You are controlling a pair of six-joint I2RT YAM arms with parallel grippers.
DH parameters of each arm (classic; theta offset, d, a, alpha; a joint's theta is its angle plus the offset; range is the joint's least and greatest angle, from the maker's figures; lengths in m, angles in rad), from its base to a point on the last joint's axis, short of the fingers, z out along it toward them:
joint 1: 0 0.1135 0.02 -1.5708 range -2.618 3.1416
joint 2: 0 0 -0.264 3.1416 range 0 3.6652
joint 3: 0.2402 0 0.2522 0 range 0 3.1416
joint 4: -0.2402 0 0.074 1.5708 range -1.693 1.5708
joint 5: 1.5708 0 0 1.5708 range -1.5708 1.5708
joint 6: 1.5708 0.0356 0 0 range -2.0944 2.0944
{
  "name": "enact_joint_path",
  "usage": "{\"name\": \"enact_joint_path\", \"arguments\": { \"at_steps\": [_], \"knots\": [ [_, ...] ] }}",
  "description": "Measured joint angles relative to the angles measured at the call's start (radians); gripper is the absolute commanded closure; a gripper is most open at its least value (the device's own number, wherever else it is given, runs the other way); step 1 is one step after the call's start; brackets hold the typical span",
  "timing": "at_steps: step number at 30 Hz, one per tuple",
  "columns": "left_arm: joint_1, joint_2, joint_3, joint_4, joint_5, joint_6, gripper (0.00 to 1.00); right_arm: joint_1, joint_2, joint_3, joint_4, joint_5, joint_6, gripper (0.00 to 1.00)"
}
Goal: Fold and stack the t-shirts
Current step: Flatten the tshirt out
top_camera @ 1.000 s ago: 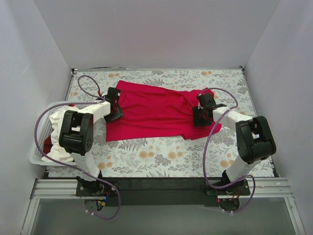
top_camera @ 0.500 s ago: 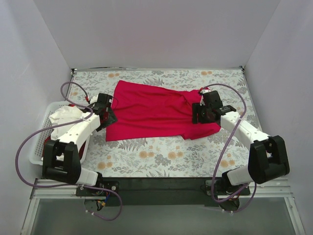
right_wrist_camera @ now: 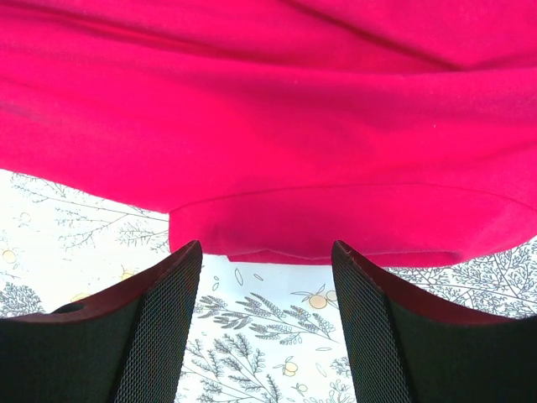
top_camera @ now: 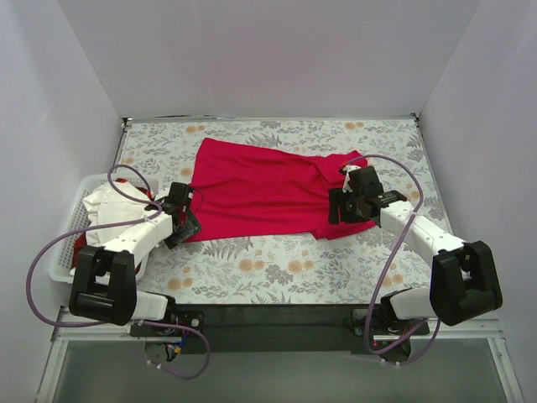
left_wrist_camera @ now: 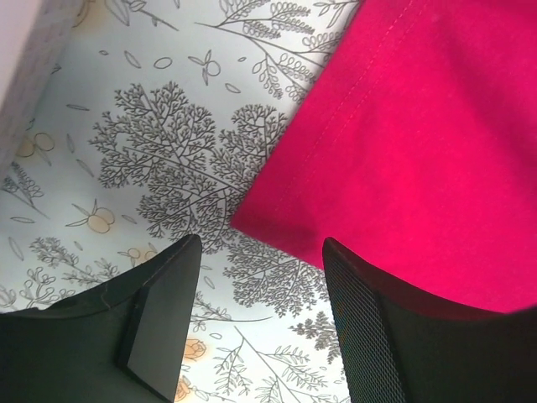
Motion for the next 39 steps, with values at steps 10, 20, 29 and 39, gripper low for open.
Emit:
{"name": "enact_joint_path", "arguments": {
  "at_steps": [10, 20, 29, 39],
  "knots": [
    [0.000, 0.026, -0.006, 0.062, 0.008, 0.000, 0.43, 0.000, -0.018, -0.029, 0.001, -0.002, -0.004, 0.31],
    [0.000, 0.076, -0.001, 0.087, 0.014, 0.014, 0.47, 0.000, -0.016, -0.035, 0.002, 0.058, -0.003, 0.32],
    [0.000, 0.077, 0.000, 0.085, 0.015, 0.019, 0.47, -0.006, 0.084, -0.049, 0.073, 0.090, 0.020, 0.37],
    [0.001, 0.079, 0.002, 0.085, 0.032, 0.032, 0.47, -0.126, 0.166, -0.049, 0.139, 0.127, 0.050, 0.37]
  ]
}}
